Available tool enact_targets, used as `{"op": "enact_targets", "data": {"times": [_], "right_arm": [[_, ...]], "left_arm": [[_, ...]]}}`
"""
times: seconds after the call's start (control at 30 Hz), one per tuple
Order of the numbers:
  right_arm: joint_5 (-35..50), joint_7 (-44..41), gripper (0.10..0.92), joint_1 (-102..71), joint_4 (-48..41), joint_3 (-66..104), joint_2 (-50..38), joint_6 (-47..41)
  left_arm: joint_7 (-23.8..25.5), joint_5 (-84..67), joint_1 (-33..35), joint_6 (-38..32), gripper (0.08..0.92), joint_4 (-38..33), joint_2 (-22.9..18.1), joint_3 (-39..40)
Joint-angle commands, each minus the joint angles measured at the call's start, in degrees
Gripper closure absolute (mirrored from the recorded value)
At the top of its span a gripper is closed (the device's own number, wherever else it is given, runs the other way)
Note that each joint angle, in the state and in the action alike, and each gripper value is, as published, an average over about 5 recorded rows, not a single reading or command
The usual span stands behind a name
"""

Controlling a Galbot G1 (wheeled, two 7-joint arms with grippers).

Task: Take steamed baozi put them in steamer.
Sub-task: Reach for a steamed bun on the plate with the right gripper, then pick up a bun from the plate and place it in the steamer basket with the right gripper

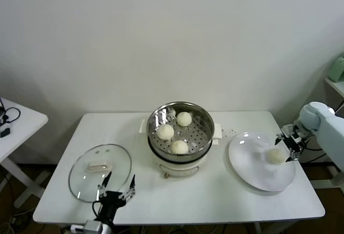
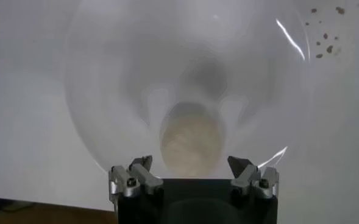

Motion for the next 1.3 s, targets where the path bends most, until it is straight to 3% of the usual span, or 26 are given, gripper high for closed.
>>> {"op": "enact_targets", "data": {"times": [0.03, 0.6, 0.93, 1.3], "right_arm": [[-4.3, 0.7, 0.203, -3.7, -4.9, 5.4, 3.3, 1.0], [-4.6, 0.3, 0.203, -3.1, -7.7, 5.9, 6.0, 0.7], [-2.1, 0.2, 0.283, -1.7, -8.1, 5.2, 5.4, -0.4], [25.9, -0.6, 0.296, 15.5, -5.9, -16.7, 3.5, -9.3]], "left_arm": [[0.1, 0.7, 0.1, 0.1, 0.177, 0.4, -0.2, 0.3], [-0.6, 0.6, -0.2, 0.8, 0.177, 0.1, -1.1, 0.8], [-1.0, 0.6, 0.0, 0.8, 0.177, -0.2, -1.3, 1.1], [-1.0, 0.5, 0.9, 0.3, 0.177, -0.9, -1.6, 1.1]]}}
